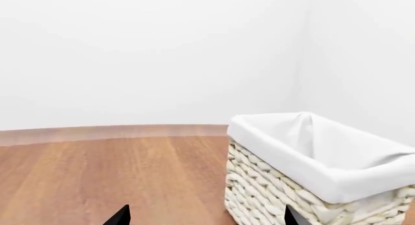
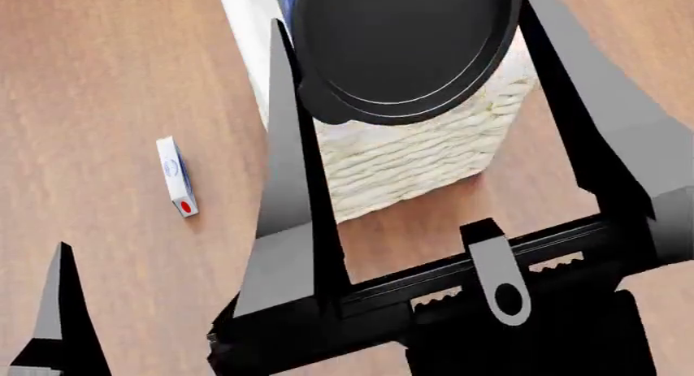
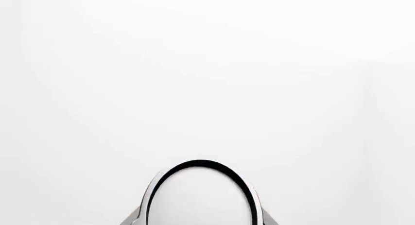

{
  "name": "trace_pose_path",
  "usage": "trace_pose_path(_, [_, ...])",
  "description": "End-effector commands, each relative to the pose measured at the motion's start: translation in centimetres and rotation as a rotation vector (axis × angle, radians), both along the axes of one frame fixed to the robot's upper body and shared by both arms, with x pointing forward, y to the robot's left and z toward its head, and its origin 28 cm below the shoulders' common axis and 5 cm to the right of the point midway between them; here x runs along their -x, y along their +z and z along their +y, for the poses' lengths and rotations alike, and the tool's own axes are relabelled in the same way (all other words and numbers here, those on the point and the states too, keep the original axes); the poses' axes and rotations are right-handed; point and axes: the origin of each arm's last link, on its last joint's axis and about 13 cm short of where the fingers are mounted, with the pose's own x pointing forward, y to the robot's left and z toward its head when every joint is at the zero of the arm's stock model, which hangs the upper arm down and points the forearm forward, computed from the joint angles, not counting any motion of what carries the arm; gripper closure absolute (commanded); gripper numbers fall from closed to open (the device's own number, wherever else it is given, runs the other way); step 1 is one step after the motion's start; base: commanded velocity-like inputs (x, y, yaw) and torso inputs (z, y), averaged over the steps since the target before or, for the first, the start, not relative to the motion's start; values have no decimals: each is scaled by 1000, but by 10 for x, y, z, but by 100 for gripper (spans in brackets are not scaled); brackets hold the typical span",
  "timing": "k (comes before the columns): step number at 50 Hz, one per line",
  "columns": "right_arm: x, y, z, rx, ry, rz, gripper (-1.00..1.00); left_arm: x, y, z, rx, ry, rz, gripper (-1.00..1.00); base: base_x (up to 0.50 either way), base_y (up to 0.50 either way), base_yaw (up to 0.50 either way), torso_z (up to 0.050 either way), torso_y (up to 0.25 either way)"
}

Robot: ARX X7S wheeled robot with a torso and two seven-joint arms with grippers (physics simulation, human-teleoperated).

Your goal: Pick up the alphabet soup and the cream cheese box, and put them in the basket.

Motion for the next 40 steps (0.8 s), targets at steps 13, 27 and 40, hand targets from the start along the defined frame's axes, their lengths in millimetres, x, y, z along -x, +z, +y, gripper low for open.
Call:
trace_pose_path(13, [-105,107,-19,-3,67,440,100,1,2,-2,-1,-21,-7,-100,0,0,0,0,0])
trace_pose_path(27, [-169,94,-24,187,-87,766,100,1,0,-1,3,-21,-3,-100,0,0,0,0,0])
trace_pose_path(40, [-190,92,-29,226,-155,814,100,-1,-1,0,8,-22,3,-100,0,0,0,0,2])
